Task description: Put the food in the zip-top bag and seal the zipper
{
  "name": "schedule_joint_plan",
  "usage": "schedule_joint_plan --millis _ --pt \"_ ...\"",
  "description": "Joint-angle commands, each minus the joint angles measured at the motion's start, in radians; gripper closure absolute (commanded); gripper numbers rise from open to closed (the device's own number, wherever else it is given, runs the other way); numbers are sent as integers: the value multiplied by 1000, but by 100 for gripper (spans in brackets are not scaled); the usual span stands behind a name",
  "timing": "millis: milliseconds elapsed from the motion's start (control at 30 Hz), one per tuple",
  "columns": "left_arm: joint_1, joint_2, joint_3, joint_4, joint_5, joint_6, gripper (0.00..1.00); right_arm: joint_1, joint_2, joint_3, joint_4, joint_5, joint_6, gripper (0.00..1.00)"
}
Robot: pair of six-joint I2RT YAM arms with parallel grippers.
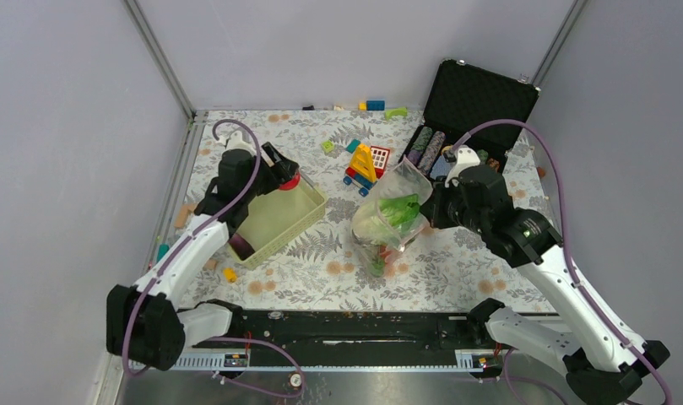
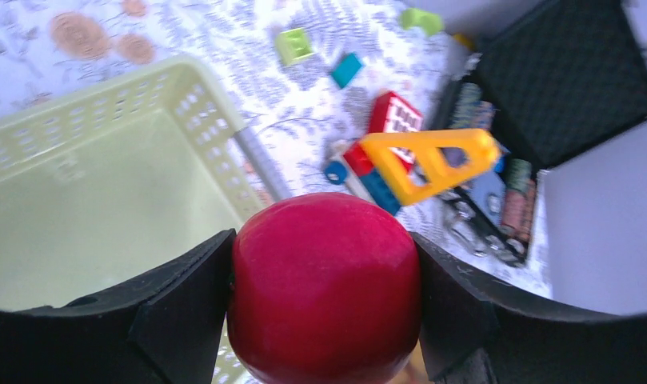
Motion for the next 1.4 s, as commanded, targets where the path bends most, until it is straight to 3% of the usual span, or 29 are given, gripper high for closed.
schedule_joint_plan --millis 0,233,400,600,833,1067,1167,1367 --pt "-11 -91 46 89 135 19 67 3 48 102 -27 -57 68 100" --pt "-134 -159 120 208 286 22 69 3 119 176 -41 -195 122 100" --pt "-297 -175 202 240 252 113 69 3 133 186 -42 -193 146 100" --pt "-414 -156 250 301 242 175 69 2 134 186 -41 -198 150 100" --pt "-541 -43 357 224 268 288 65 2 141 183 -37 -214 144 100" --pt "-597 20 410 139 224 355 56 3 130 179 -37 -211 138 100" --pt "-607 30 411 121 195 367 47 2 129 178 -37 -208 137 100" --pt "-611 50 422 105 194 363 11 3 133 178 -36 -209 137 100"
